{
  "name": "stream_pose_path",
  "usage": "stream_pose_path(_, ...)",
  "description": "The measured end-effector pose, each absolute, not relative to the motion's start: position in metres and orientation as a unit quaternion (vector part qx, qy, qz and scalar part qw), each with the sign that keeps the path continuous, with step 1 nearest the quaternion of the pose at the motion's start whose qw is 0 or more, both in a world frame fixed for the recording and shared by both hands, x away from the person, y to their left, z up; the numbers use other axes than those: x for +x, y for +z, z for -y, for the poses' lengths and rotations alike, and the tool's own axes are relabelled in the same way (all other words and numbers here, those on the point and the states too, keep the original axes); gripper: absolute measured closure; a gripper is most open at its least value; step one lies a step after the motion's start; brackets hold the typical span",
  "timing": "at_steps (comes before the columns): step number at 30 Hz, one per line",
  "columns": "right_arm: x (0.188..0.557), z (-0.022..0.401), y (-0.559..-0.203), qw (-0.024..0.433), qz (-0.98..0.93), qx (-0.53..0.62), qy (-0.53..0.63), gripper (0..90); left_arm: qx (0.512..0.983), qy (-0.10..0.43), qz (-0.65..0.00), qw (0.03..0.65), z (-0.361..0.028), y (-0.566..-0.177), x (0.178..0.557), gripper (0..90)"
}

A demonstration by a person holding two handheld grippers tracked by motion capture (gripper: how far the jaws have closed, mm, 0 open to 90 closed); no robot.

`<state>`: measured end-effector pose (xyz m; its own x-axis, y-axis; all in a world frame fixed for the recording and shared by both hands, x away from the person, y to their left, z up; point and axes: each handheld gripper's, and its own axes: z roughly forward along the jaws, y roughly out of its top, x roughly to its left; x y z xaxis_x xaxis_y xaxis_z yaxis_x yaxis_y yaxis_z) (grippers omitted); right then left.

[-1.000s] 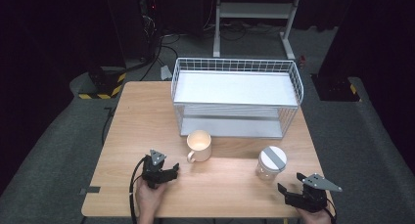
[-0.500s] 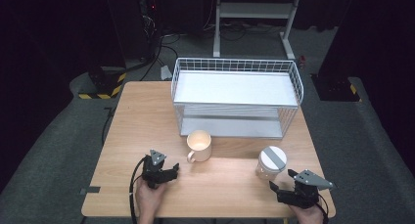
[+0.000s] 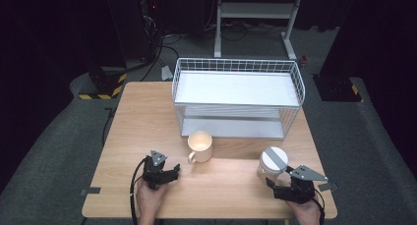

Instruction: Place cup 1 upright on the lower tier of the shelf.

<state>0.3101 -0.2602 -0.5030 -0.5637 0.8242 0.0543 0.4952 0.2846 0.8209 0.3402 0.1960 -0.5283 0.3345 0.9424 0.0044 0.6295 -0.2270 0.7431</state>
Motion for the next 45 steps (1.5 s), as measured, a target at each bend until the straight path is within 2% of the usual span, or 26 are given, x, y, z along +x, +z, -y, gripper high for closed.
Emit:
stream_pose_path(27,0.327,0.248,-0.502,0.205,-0.782,0.409,0.424,13.6,0.747,0.236,-0.527,0.330,-0.196,-0.528,0.340,22.4)
stream_pose_path(45,0.334,0.244,-0.500,0.215,-0.776,0.404,0.433,17.9,0.746,0.236,-0.527,0.330,-0.196,-0.528,0.340,22.4)
